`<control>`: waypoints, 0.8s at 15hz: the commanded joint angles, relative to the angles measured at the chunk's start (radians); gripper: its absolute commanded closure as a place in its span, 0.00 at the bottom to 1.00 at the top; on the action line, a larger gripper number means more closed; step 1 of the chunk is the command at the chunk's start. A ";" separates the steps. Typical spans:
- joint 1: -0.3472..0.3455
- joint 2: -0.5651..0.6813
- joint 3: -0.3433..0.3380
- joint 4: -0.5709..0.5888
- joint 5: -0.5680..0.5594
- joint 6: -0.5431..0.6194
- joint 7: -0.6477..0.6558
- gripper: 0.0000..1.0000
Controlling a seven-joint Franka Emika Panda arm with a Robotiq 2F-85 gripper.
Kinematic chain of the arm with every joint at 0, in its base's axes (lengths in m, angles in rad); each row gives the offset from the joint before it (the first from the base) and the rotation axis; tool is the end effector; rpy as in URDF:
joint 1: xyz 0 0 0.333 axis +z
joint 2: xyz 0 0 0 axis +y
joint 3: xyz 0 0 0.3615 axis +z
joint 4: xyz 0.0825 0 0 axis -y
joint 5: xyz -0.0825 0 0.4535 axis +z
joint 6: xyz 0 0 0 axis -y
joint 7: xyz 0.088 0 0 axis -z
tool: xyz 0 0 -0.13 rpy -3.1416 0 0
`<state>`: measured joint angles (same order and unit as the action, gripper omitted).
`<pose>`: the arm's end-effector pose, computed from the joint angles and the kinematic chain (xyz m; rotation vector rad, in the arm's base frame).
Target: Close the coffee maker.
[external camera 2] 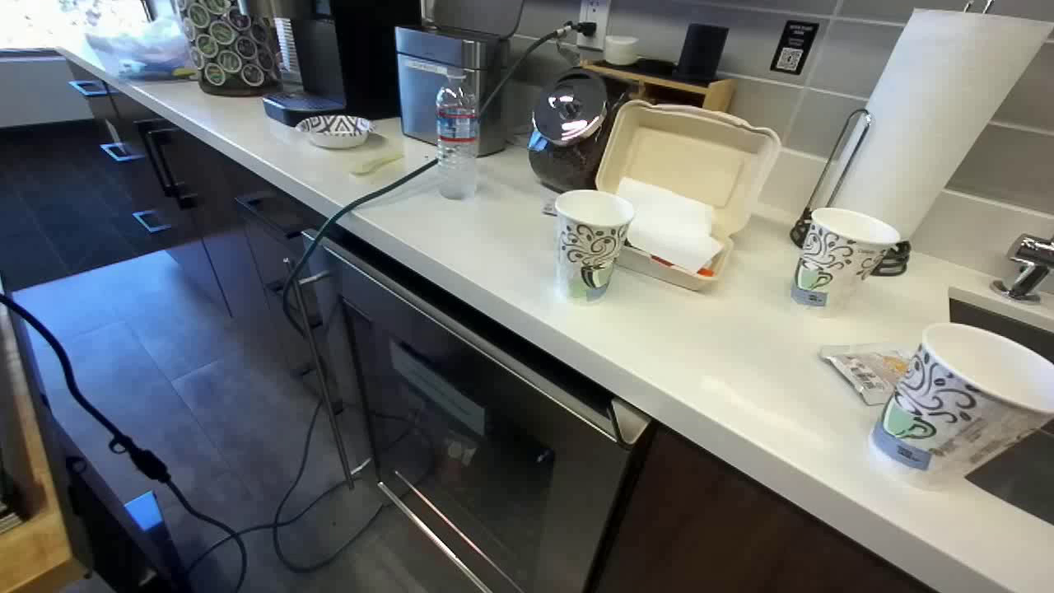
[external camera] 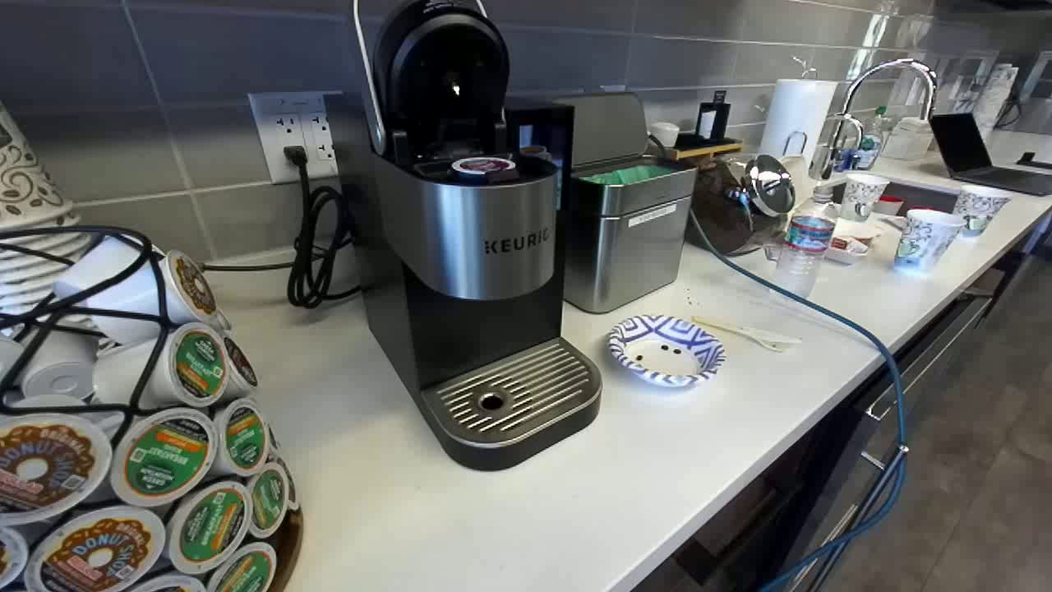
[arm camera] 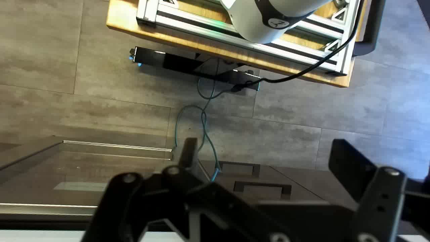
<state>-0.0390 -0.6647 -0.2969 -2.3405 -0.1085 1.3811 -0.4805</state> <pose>0.3249 -0.1477 0.5399 -2.9141 -0.3375 0.3943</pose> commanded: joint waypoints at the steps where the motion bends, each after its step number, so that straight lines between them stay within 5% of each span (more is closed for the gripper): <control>1: -0.006 0.002 0.004 0.001 0.002 -0.001 -0.003 0.00; 8: -0.006 0.002 0.004 0.001 0.002 -0.001 -0.003 0.00; 12: 0.062 -0.012 0.044 0.025 0.103 0.120 -0.037 0.00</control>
<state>-0.0267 -0.6658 -0.2840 -2.3360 -0.0732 1.4270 -0.4933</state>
